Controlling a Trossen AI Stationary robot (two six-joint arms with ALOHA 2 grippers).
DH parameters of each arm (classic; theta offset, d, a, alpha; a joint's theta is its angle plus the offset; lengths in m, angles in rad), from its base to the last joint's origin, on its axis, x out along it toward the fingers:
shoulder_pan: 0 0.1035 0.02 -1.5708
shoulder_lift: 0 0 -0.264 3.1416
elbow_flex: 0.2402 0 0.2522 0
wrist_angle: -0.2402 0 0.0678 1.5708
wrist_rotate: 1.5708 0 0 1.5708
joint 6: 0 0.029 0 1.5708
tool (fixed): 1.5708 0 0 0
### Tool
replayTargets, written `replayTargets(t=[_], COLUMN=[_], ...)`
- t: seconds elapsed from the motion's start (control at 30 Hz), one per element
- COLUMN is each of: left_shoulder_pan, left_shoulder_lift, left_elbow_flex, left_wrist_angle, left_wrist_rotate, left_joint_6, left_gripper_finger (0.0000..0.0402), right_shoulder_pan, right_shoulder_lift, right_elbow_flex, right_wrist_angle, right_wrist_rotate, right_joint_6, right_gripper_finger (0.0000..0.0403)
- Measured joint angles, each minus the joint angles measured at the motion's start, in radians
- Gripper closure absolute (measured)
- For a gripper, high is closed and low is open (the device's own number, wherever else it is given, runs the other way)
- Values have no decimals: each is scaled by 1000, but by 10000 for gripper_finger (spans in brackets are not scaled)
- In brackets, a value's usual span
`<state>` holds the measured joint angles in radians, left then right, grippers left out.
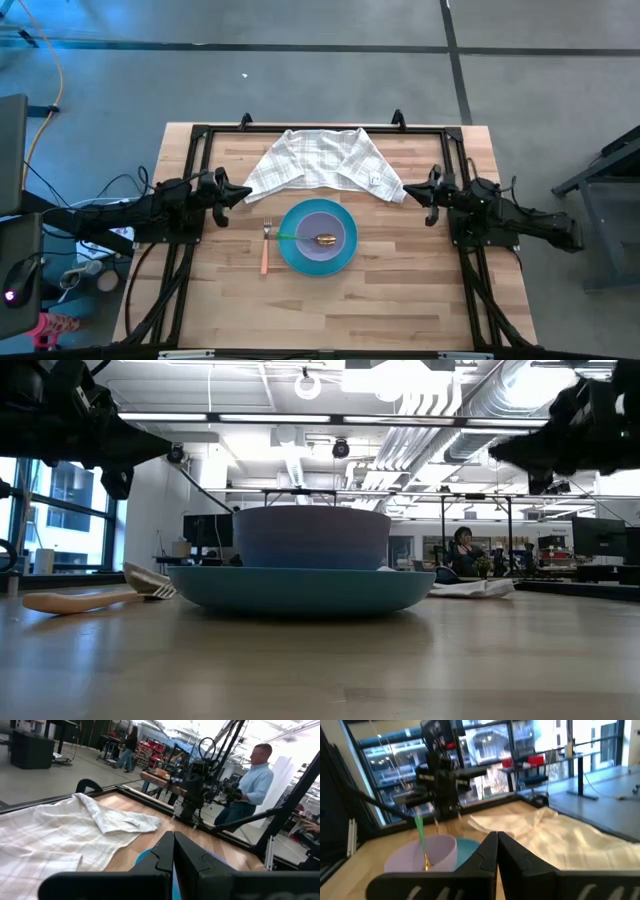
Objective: Set table place
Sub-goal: Return to Home Position
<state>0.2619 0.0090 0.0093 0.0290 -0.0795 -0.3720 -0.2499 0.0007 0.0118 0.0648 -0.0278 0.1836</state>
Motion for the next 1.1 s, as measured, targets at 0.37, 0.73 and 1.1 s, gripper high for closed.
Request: replayTargets(t=[0.37, 0.73, 1.1], left_shoulder_pan=[0, 0, 0], left_shoulder_lift=[-3, -3, -3], left_elbow_flex=[0, 0, 0], left_wrist_angle=[0, 0, 0], left_wrist_rotate=[1, 1, 1], left_joint_6=[0, 0, 0], left_gripper_finger=[401, 401, 401], right_shoulder_pan=[2, 2, 2], right_shoulder_lift=[0, 6, 6], right_elbow_flex=[-2, -2, -3], right_wrist_angle=[-45, -44, -44], right_wrist_rotate=[2, 2, 2], right_joint_6=[-1, -1, -1], right_gripper_finger=[402, 402, 402])
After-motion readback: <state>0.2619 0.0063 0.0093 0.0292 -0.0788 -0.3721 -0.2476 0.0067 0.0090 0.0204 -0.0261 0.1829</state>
